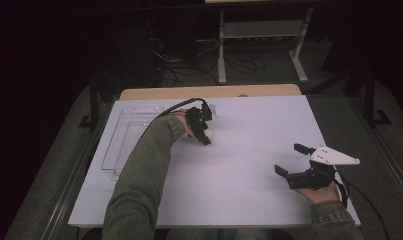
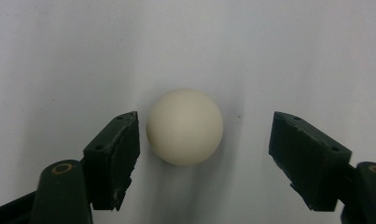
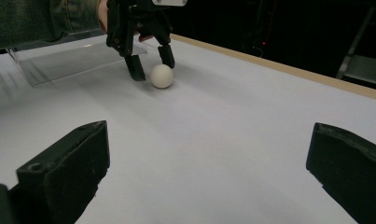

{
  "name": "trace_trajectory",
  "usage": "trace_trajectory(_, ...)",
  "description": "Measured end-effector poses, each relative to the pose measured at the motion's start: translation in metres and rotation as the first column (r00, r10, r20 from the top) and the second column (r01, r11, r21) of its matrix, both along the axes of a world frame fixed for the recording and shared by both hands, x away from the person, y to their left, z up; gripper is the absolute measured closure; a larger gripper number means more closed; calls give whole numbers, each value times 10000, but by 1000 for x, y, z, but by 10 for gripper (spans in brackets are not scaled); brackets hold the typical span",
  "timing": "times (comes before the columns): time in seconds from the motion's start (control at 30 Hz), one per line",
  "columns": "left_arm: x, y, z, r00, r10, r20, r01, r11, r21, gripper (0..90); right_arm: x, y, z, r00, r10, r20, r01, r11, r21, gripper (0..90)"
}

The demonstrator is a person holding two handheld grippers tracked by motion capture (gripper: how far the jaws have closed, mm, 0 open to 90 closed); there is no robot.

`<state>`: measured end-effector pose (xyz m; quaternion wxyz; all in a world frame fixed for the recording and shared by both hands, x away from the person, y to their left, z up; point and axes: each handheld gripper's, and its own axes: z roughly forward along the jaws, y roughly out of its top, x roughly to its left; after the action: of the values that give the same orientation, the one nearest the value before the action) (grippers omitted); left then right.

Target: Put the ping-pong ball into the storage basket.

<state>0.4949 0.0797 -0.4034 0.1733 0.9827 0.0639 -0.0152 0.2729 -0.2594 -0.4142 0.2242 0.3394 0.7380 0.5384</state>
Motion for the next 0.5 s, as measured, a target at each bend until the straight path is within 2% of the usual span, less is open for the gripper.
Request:
trace_trajectory(0.23, 2, 1, -1, 9999, 72, -117, -72, 10000, 26, 301, 0, 1, 0, 10000, 18, -7, -18, 10000, -38, 0)
trace_trajectory(0.3, 2, 0, -1, 10000, 61, -17, -61, 10000, 44, 310, -1, 1, 0, 10000, 39, 14, -39, 10000, -59, 0)
trace_trajectory(0.5, 2, -1, -2, 10000, 67, -57, -67, 10000, 44, 342, -1, 1, 0, 10000, 46, -3, -46, 10000, -51, 0)
